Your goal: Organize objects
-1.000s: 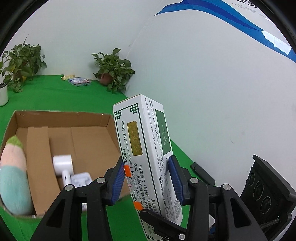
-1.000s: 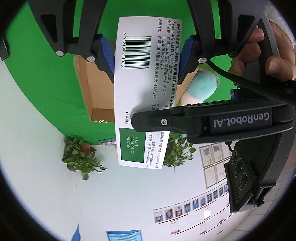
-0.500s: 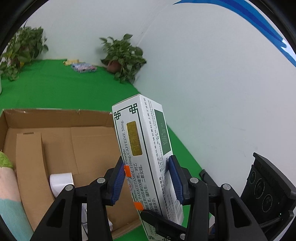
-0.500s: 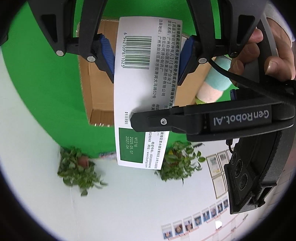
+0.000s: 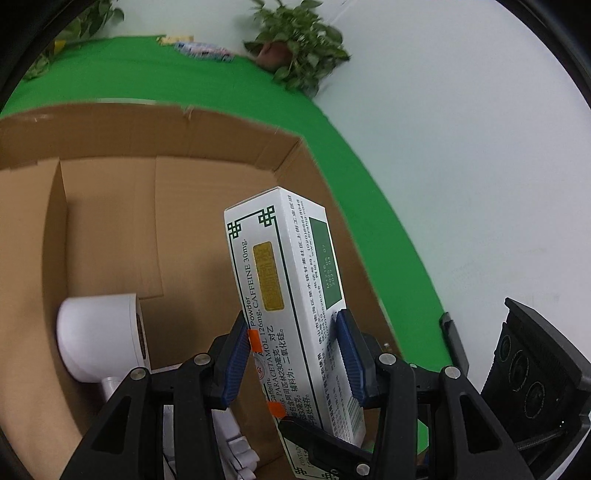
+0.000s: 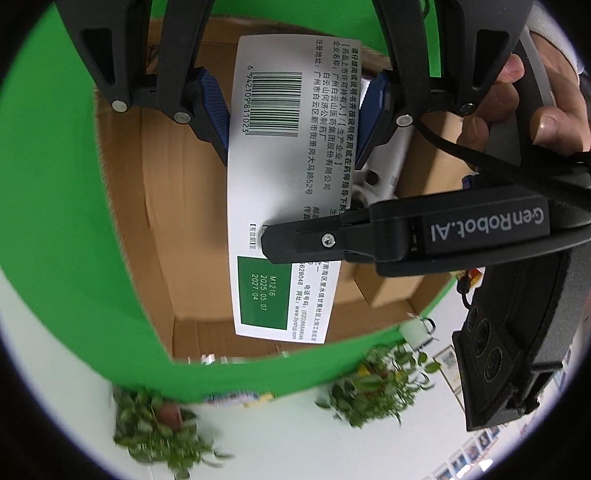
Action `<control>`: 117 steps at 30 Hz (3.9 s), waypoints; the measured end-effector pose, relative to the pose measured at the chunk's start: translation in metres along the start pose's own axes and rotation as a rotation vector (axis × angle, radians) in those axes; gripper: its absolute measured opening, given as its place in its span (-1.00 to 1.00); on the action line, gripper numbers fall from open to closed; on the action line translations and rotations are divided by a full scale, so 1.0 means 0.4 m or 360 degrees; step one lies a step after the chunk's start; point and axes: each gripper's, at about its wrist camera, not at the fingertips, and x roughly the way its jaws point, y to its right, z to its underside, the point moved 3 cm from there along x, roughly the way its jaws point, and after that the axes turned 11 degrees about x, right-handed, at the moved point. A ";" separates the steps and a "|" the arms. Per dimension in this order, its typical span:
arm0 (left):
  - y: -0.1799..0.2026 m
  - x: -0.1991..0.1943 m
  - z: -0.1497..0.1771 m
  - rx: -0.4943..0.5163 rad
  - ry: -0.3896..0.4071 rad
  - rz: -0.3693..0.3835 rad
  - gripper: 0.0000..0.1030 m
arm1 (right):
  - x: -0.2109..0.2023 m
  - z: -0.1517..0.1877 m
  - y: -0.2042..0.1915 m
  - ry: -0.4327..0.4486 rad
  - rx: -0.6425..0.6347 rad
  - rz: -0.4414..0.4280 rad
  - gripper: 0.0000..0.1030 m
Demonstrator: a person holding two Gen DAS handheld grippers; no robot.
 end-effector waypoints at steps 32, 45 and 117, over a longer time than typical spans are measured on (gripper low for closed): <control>-0.059 -0.208 0.111 0.0026 0.0258 -0.0490 0.25 | 0.048 0.083 -0.013 -0.0085 -0.0073 0.0198 0.52; -0.020 -0.320 0.374 0.0289 0.0720 -0.1173 0.98 | -0.039 0.151 -0.020 0.0677 -0.0287 0.0362 0.66; -0.056 -0.234 0.363 0.0423 0.0599 -0.1430 1.00 | -0.026 0.151 -0.014 0.0719 -0.0271 0.0313 0.99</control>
